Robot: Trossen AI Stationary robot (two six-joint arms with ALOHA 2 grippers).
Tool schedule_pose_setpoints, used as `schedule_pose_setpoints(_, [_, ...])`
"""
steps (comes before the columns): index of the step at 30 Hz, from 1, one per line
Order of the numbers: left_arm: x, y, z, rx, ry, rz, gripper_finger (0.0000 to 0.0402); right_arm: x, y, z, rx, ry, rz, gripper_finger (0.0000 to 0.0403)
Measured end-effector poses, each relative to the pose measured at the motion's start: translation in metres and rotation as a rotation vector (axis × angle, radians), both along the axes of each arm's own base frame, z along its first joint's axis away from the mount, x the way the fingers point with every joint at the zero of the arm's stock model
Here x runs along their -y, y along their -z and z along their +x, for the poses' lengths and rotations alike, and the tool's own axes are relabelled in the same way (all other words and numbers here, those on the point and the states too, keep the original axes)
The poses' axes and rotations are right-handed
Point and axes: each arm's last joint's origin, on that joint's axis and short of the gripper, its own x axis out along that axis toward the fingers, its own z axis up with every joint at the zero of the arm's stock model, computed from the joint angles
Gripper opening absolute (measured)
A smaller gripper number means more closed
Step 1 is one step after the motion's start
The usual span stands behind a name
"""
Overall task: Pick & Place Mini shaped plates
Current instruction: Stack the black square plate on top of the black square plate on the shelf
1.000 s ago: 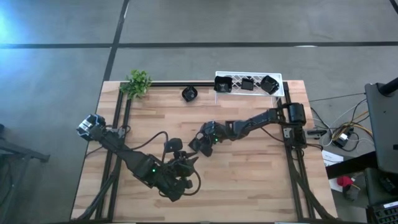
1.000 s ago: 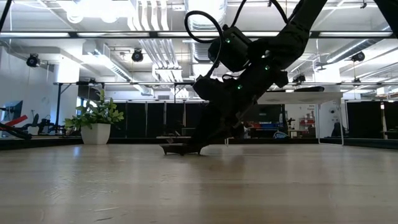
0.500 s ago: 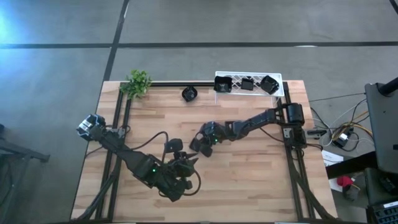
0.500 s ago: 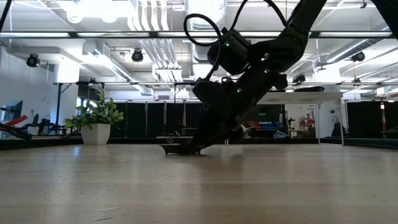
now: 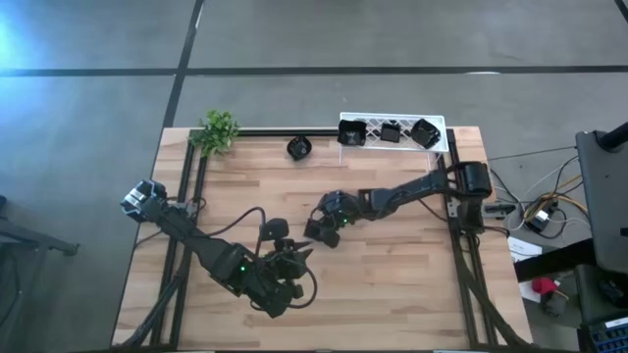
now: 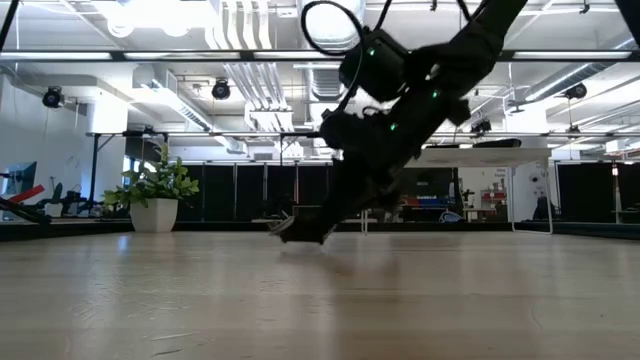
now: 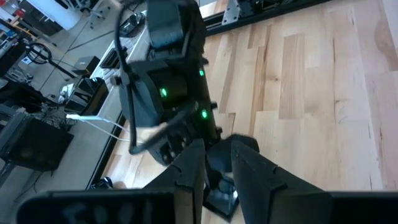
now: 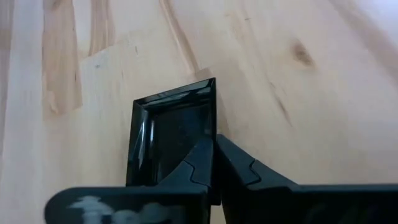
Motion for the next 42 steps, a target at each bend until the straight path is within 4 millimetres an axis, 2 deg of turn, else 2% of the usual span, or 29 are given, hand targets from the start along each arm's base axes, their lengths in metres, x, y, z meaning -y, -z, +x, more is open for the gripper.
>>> schedule_pose_setpoints(6, [0.001,0.0,0.0,-0.001,0.002,0.0,0.0077,-0.007,-0.038,-0.015,-0.008,0.028,-0.064,0.0008])
schedule_pose_setpoints(13, [0.006,-0.012,-0.002,0.02,0.03,-0.001,0.0077,-0.019,-0.102,-0.044,0.083,0.06,-0.131,0.0008])
schedule_pose_setpoints(18, [0.008,-0.019,-0.003,0.03,0.041,-0.002,0.0077,-0.015,-0.138,-0.073,0.121,0.173,-0.181,0.0008])
schedule_pose_setpoints(23, [0.009,-0.019,-0.004,0.027,0.05,0.01,0.0077,-0.009,-0.167,-0.099,0.177,0.295,-0.219,0.0008])
schedule_pose_setpoints(34, [0.009,-0.019,-0.005,0.028,0.046,0.021,0.0077,0.015,-0.208,-0.143,0.358,0.725,-0.276,0.0008])
schedule_pose_setpoints(38, [0.009,-0.019,-0.005,0.026,0.045,0.022,0.0077,0.032,-0.211,-0.158,0.361,0.889,-0.257,0.0008])
schedule_pose_setpoints(42, [0.009,-0.019,-0.005,0.026,0.046,0.022,0.0077,0.054,-0.204,-0.172,0.294,1.066,-0.249,0.0008])
